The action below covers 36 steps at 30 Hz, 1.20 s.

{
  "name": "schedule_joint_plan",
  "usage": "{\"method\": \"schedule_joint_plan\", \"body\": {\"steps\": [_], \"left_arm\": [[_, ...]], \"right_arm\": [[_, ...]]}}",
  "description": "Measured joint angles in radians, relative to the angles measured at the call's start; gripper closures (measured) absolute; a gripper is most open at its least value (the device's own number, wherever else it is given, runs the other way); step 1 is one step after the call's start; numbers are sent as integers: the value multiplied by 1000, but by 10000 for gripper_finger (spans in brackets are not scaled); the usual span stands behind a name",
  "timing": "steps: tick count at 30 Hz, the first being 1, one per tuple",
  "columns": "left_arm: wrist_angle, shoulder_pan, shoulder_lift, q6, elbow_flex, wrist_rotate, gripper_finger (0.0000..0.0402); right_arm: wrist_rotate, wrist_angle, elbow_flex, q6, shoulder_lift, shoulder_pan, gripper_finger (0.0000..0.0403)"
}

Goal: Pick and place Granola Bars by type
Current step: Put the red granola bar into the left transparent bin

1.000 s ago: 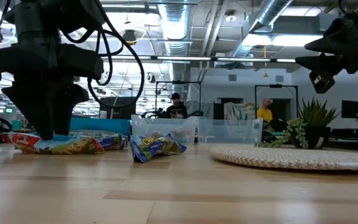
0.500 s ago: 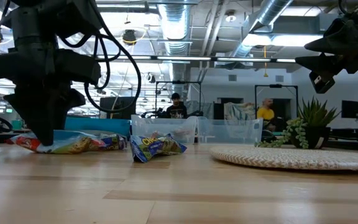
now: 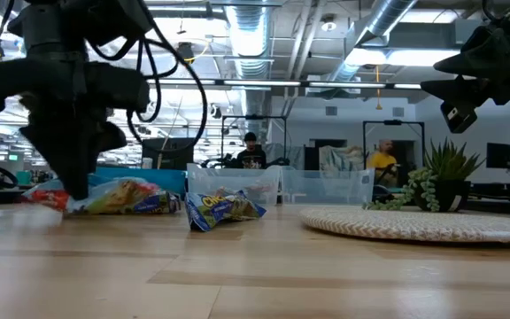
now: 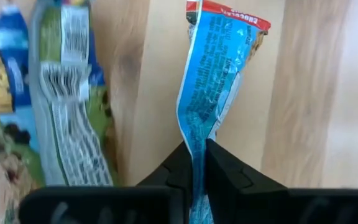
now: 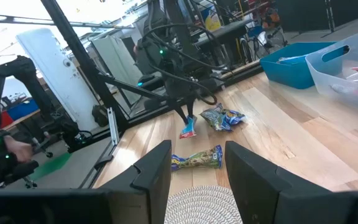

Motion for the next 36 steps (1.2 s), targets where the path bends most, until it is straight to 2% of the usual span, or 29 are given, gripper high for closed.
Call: {"method": "schedule_joint_plan", "body": {"steps": [11, 20, 26, 36], "left_arm": [[60, 101, 0, -31, 156, -34, 370], [59, 283, 0, -48, 383, -169, 370], [59, 433, 0, -26, 505, -204, 370], [65, 652, 31, -58, 544, -234, 370]], "right_arm": [[0, 0, 0, 0, 0, 0, 260], [0, 0, 0, 0, 0, 0, 259], [0, 0, 0, 0, 0, 0, 261], [0, 0, 0, 0, 0, 0, 261]]}}
